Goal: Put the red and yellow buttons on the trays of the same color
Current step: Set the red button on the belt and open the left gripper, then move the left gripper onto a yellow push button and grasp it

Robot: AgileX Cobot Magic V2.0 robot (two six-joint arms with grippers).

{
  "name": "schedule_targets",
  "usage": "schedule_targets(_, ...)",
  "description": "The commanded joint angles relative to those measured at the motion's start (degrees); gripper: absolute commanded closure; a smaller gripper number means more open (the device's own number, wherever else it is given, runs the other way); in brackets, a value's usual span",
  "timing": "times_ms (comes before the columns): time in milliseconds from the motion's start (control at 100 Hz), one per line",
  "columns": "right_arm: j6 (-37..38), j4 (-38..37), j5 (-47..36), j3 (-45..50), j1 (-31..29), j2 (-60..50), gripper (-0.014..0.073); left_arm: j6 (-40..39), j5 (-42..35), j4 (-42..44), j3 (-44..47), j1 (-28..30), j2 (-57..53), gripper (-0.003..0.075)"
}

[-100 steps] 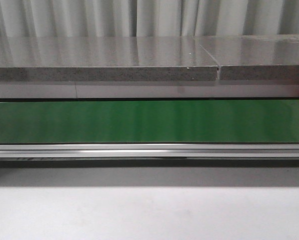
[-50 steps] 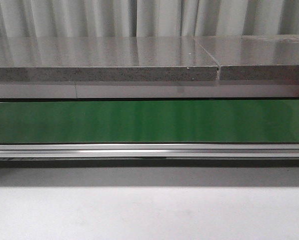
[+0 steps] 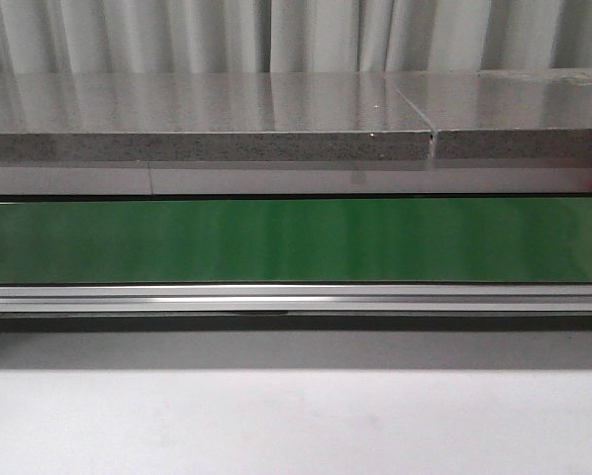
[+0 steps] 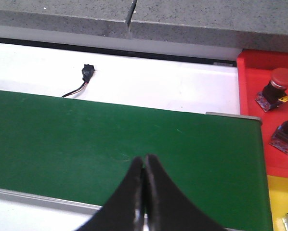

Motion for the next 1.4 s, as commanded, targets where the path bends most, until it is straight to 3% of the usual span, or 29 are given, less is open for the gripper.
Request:
schedule_targets(0,-0.8,0.9,-3.2,-1.4,0.1,-0.6,0.0661,0.5,-2.2,-0.9,-1.8,-0.8,-1.9,0.0122)
schedule_targets(420,-0.8,0.9,-3.2,-1.4,0.1,-0.6,0.0661,0.6,-0.5,-0.1,-10.1,-1.4,-2.2,0.0120)
schedule_targets(1020,-0.8,0.9,-3.2,-1.4,0.1,-0.6,0.0661,0.6,0.5,3.1,-10.8,16.9,1.7,0.0120)
schedule_targets(1390,-0.8,0.9,-3.2,-1.4,0.1,-0.6,0.0661,0.6,-2.8,3.7,-11.2,18.0,10.2,0.0120)
